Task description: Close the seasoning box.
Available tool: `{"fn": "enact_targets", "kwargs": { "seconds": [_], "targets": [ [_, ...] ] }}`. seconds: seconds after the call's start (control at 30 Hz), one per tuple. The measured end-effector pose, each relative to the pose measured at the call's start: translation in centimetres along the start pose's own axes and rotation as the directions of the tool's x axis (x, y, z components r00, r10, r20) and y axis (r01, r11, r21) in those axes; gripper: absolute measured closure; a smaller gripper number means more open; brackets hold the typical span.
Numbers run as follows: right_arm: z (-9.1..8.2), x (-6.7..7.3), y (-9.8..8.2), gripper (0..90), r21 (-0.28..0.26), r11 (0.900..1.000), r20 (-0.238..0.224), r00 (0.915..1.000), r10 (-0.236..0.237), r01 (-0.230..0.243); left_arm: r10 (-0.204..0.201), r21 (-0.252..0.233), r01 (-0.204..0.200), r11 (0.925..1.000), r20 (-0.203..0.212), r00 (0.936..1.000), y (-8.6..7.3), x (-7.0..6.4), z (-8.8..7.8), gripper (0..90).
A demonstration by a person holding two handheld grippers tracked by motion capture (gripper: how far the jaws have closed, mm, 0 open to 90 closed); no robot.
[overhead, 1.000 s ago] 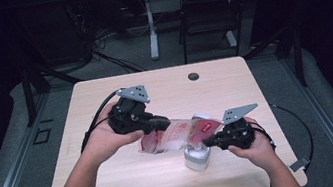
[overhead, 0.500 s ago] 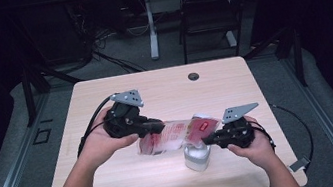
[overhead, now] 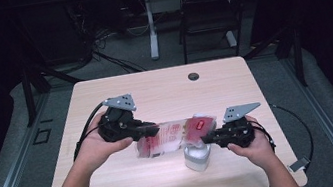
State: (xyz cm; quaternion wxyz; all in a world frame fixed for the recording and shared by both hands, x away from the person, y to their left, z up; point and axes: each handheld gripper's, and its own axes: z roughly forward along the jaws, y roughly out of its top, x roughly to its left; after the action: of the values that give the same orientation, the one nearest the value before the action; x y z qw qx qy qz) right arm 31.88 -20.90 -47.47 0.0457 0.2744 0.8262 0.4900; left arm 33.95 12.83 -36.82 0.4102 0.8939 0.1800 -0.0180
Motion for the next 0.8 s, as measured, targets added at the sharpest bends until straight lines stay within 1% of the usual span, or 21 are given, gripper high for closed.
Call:
{"fn": "enact_targets", "kwargs": {
  "seconds": [0.1,0.27,0.33,0.43,0.47,0.53,0.6,0.63,0.8],
  "targets": [
    [0.0,0.0,-0.1,80.0,-0.011,1.0,-0.005,1.0,0.008,-0.008,-0.007,-0.004,0.007,1.0,0.001,1.0,-0.3,0.1,0.0,79.0],
    [0.0,-0.1,-0.1,79.4,-0.014,1.0,-0.014,0.9998,0.013,-0.013,-0.008,-0.007,0.008,0.9999,0.001,1.0,-0.8,0.3,-0.1,78.5],
    [0.1,-0.1,-0.1,79.2,-0.008,1.0,-0.017,0.9998,0.007,-0.007,-0.009,-0.011,0.009,0.9999,-0.001,1.0,-1.1,0.3,0.0,77.9],
    [0.2,0.0,-0.1,79.4,-0.012,1.0,-0.015,0.9999,0.004,-0.004,-0.011,-0.008,0.011,0.9999,-0.007,0.9999,-1.5,0.4,-0.1,77.2],
    [0.3,0.0,-0.1,79.9,-0.014,1.0,-0.014,0.9999,0.001,-0.001,-0.008,-0.007,0.008,0.9999,-0.003,1.0,-1.6,0.5,-0.1,76.8],
    [0.2,0.1,-0.1,81.5,-0.017,1.0,-0.019,0.9998,-0.005,0.004,-0.01,-0.007,0.01,0.9999,-0.013,0.9999,-2.0,0.6,-0.1,75.6],
    [0.2,0.2,0.0,83.0,-0.03,1.0,-0.02,0.9998,-0.007,0.006,-0.017,-0.011,0.017,0.9998,-0.019,0.9997,-2.3,0.7,-0.2,75.0],
    [0.1,0.2,0.0,83.6,-0.034,0.999,-0.02,0.9997,-0.013,0.013,-0.014,-0.011,0.013,0.9998,-0.018,0.9997,-2.6,0.8,-0.2,74.9],
    [0.1,0.3,0.1,85.8,-0.069,0.997,-0.017,0.9997,-0.019,0.017,-0.037,-0.032,0.036,0.9988,-0.015,0.9992,-3.8,1.2,-0.1,74.8]
  ]
}}
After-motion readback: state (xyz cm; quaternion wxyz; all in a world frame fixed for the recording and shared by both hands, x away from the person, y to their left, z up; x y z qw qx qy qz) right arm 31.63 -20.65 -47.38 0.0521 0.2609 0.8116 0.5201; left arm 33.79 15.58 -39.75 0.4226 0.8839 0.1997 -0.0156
